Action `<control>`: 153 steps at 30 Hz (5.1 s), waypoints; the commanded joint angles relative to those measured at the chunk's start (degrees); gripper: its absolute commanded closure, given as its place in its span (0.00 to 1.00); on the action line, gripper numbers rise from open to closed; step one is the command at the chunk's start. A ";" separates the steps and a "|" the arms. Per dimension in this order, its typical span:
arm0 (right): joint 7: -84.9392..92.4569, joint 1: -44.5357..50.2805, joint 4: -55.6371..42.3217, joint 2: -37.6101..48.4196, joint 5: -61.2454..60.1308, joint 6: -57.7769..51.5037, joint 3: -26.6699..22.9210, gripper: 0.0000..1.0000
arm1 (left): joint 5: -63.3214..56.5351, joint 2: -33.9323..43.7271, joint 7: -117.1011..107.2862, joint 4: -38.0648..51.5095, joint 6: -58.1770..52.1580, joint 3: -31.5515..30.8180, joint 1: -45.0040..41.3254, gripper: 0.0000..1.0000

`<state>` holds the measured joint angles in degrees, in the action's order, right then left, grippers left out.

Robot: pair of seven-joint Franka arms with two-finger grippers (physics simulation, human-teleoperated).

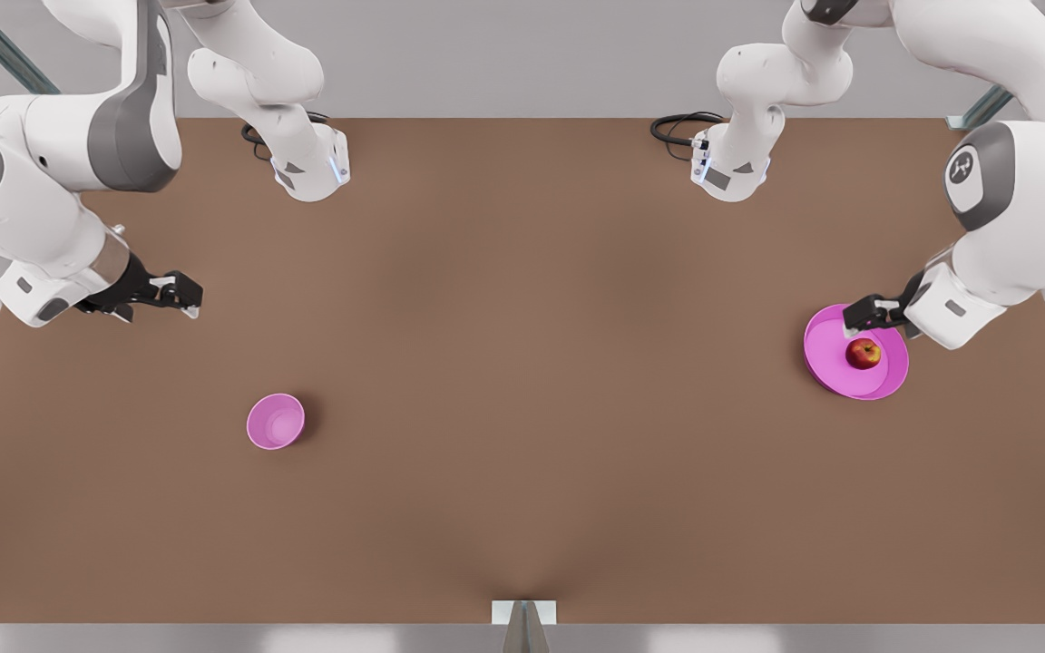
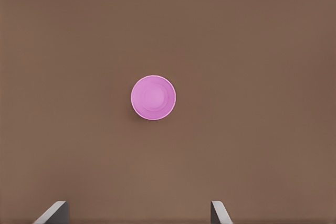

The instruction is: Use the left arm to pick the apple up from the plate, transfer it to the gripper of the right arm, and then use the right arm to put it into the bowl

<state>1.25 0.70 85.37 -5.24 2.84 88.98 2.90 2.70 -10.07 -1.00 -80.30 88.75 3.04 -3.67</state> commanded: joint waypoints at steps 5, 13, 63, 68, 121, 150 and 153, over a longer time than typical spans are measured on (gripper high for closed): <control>0.69 -0.17 -0.03 -0.04 -0.02 -0.12 -0.09 0.00 | -0.16 -3.12 1.88 -6.07 9.23 0.39 3.06 0.00; 0.69 -0.26 -0.03 -0.13 -0.03 -0.21 -0.09 0.00 | -0.07 0.05 12.86 -35.97 38.86 1.27 9.82 0.00; 2.44 -1.05 -0.38 -0.92 -0.02 -0.29 -0.27 0.00 | 1.16 -16.21 34.31 -45.29 54.78 9.36 14.83 0.16; 2.27 -0.96 -0.38 -0.92 -0.02 -0.29 -0.18 0.00 | 1.08 -16.12 34.31 -45.30 54.78 9.36 14.83 0.27; 2.27 -0.26 -5.30 -4.34 -0.82 -0.38 1.58 0.00 | 85.54 -45.30 89.85 15.61 52.67 -29.23 -20.41 0.35; -11.44 5.02 -5.30 -7.50 -1.43 6.20 2.28 0.00 | 85.89 -46.01 90.91 15.17 52.40 -29.14 -19.88 0.35; -11.71 5.81 -5.39 -10.32 -1.43 11.48 3.51 0.00 | 85.89 -46.01 90.91 15.09 52.40 -29.14 -19.62 0.35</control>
<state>-1.20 6.31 80.02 -15.03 1.45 94.51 6.12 88.50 -56.17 85.18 -65.23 141.59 -26.08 -23.36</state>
